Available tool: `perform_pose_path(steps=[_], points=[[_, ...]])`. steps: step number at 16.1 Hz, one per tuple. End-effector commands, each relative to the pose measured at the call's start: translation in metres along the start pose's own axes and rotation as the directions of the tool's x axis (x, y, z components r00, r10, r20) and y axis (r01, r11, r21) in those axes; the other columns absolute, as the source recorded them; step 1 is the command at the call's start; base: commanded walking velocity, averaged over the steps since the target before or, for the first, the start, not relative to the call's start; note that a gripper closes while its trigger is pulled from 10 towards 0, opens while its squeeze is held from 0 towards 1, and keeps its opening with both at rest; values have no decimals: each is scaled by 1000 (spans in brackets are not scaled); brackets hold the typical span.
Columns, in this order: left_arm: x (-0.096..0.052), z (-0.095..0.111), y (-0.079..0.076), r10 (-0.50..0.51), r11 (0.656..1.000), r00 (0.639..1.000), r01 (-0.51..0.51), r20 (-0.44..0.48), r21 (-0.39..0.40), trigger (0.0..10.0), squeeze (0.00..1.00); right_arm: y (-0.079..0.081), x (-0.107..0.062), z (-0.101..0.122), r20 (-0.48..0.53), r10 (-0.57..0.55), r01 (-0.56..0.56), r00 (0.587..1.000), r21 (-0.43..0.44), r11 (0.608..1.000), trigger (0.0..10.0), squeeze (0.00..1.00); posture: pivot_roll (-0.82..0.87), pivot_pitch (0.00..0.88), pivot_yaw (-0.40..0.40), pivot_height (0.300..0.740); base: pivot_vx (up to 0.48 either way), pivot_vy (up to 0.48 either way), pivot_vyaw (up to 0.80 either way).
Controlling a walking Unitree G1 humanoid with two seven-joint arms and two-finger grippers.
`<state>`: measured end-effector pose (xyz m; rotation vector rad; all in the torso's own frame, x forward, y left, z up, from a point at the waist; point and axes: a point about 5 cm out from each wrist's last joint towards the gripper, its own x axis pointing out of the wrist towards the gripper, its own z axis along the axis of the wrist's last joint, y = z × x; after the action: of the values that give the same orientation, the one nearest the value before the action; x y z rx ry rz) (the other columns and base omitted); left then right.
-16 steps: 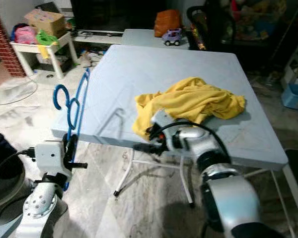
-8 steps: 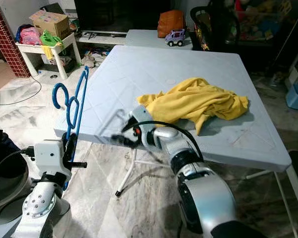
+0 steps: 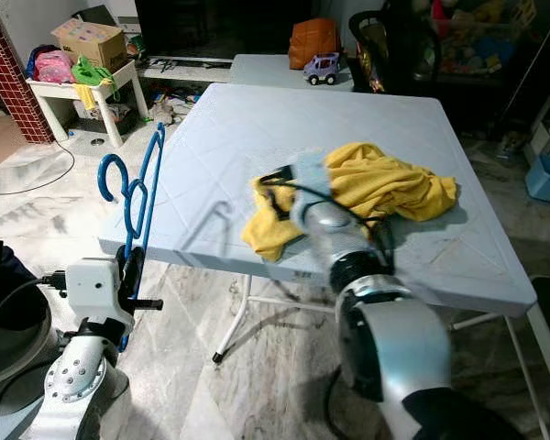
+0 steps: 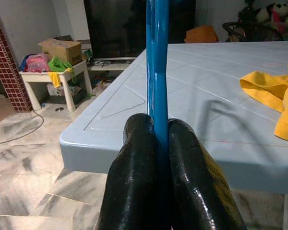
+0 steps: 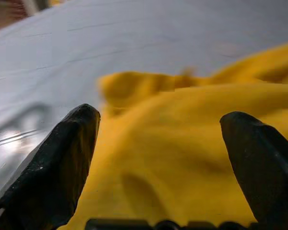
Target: Hang hanger
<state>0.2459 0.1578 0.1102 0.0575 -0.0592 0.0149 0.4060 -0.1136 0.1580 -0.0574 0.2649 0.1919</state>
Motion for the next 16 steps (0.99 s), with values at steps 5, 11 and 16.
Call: perform_pose_path(steps=[5,11,16], points=[[2,-5,1,-6,1000,1000,6,4,7,10000,0,16,0,21,106,246,-256,963,90,962,10000,1000,224,0,-79,740,0,0,0],[6,-9,4,4,1000,1000,-4,-1,12,10000,0,51,-16,-10,46,714,-716,698,47,697,10000,1000,198,0,-53,740,0,0,0],[10,-7,-1,-20,1000,1000,20,11,7,10000,0,55,-15,-45,-137,623,-623,770,52,781,10000,1000,186,0,-34,740,0,0,0]])
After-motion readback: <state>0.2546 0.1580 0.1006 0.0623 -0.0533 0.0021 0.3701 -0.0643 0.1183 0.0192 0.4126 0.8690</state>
